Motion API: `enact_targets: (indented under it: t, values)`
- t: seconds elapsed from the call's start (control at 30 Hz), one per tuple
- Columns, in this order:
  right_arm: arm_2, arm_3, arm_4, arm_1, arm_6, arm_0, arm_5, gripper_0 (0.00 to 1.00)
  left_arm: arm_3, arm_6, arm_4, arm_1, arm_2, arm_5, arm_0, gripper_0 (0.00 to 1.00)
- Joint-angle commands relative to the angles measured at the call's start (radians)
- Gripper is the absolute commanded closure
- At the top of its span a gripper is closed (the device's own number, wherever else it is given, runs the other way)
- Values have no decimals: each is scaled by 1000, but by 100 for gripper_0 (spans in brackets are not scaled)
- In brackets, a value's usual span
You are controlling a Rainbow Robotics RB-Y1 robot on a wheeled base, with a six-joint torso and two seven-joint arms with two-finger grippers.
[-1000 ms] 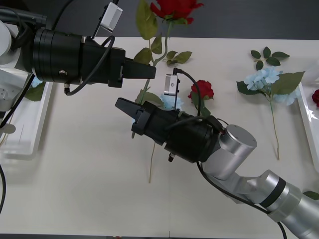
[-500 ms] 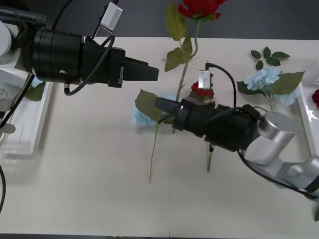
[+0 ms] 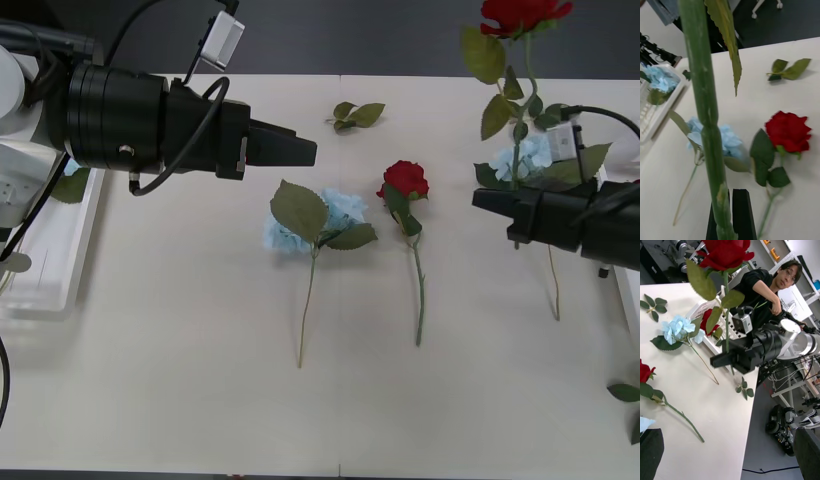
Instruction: Put the red flowers into the right box and the blue flowers into the left box
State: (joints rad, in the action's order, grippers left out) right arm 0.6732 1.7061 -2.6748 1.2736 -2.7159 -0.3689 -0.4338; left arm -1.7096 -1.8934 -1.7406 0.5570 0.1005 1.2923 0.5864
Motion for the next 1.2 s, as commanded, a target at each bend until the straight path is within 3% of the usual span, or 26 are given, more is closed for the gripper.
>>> enact_targets:
  t: [0.03, 0.3, 0.6, 0.77, 1.03, 1.2]
  values:
    - [-9, -95, 52, 84, 108, -10, -6, 100, -18, 19, -8, 9, -22, -8, -26, 0]
    - [-9, -339, 225, 158, 171, -8, -59, 100, -31, 56, 96, 60, -5, -7, -39, 0]
    - [-9, -597, 285, 204, 160, -4, -154, 100, -188, 359, 431, 87, 70, 30, -66, 0]
    - [-9, -741, 351, 190, 143, -4, -160, 100, -243, 525, 570, 78, 122, 101, -65, 0]
    - [-9, -918, 415, 127, 124, 4, -141, 100, -268, 694, 716, -5, 151, 334, -23, 0]
    - [-9, -967, 507, 66, 124, 4, -66, 100, -352, 843, 872, 18, 301, 329, 1, 0]
